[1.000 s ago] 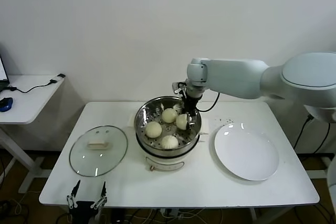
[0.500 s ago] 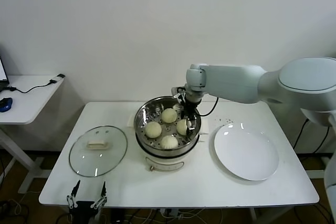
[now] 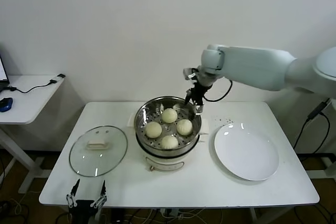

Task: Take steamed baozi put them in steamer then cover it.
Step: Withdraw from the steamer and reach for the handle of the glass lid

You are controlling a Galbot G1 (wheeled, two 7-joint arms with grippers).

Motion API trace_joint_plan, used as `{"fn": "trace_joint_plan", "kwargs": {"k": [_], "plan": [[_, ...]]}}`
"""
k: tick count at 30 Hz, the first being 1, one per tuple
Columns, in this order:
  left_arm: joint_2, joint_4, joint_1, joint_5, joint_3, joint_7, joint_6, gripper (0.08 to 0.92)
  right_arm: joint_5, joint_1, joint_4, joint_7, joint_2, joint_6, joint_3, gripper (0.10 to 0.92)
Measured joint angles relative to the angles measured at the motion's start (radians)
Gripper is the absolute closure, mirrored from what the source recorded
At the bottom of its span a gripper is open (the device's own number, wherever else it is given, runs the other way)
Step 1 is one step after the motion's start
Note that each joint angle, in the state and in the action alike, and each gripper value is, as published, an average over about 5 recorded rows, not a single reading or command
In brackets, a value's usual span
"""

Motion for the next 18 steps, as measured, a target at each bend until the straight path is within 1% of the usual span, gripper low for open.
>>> {"fn": "trace_joint_plan", "kwargs": {"k": [4, 9, 13, 18], "plan": [[0.0, -0.003, -0.006, 0.005, -0.004, 0.0, 0.002, 0.177, 0.015, -0.001, 0.037, 0.052, -0.098, 0.067, 0.043, 0.203], [0.005, -0.007, -0.018, 0.009, -0.015, -0.001, 0.009, 0.177, 0.027, -0.08, 0.098, 0.166, -0.242, 0.143, 0.168, 0.203], [0.006, -0.018, -0.028, 0.013, -0.027, -0.005, 0.018, 0.177, 0.032, -0.218, 0.152, 0.278, -0.354, 0.191, 0.342, 0.203], [0.006, -0.032, -0.045, 0.027, -0.04, -0.008, 0.033, 0.177, 0.032, -0.462, 0.229, 0.411, -0.474, 0.238, 0.625, 0.203]]}}
